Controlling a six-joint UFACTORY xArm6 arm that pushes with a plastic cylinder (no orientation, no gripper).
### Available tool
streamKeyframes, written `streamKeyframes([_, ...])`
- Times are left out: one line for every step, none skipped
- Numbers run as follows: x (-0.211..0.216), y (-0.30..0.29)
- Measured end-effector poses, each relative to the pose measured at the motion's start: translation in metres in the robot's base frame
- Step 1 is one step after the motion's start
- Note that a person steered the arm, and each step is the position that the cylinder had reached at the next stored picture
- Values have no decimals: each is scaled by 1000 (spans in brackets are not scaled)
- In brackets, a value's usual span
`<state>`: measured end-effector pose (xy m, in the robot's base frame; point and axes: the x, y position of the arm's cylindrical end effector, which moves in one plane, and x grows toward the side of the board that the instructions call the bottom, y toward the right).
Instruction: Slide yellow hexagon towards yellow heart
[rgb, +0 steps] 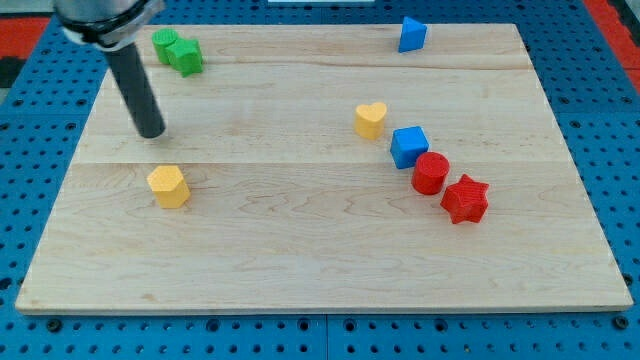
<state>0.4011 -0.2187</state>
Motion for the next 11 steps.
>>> streamKeyframes([19, -52])
streamKeyframes([61, -86])
streamKeyframes([108, -60])
streamKeyframes([110, -12])
streamKeyframes([110, 37])
streamKeyframes([109, 57])
streamKeyframes([105, 52])
streamKeyframes([99, 36])
streamKeyframes([90, 30])
streamKeyframes([75, 32])
streamKeyframes([63, 42])
